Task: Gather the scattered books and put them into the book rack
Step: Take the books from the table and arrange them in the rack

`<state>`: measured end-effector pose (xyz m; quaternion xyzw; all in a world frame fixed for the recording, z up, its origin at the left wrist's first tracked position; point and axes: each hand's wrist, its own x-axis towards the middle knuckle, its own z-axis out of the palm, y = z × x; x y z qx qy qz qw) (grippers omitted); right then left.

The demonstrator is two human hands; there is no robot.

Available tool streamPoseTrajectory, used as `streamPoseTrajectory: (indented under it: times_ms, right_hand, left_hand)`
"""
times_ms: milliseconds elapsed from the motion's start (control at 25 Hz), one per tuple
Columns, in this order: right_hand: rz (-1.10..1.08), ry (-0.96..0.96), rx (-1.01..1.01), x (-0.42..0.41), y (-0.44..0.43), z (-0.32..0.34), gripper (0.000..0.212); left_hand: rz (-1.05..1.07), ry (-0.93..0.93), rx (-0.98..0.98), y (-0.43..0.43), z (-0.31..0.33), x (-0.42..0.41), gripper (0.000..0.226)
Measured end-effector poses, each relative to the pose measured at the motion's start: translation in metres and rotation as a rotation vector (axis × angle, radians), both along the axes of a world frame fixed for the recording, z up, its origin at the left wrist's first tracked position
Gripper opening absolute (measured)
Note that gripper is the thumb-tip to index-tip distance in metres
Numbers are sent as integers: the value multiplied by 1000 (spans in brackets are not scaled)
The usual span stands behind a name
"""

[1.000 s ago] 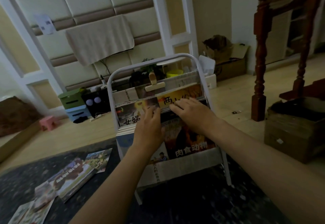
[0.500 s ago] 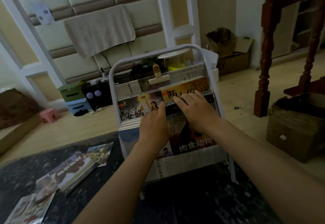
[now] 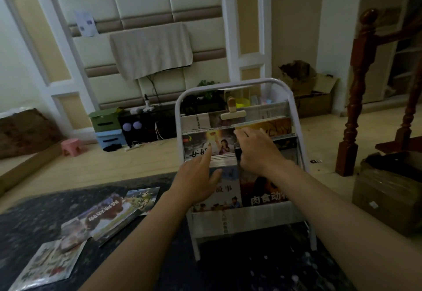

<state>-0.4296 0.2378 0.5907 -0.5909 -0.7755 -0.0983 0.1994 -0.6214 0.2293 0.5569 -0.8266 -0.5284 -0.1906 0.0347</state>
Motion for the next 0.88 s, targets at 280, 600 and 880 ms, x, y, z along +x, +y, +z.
streamPoseTrajectory:
  times_ms: [280, 600, 880]
  right_hand:
    - [202, 66, 52, -99, -4, 20, 46]
    - [395, 57, -147, -203, -8, -1, 58]
    - [463, -34, -366, -288, 9, -56, 66]
  left_hand:
    - [133, -175, 3, -9, 2, -82, 63]
    - [298, -299, -68, -11, -33, -182, 70]
    - [448, -374, -227, -6, -82, -250, 67]
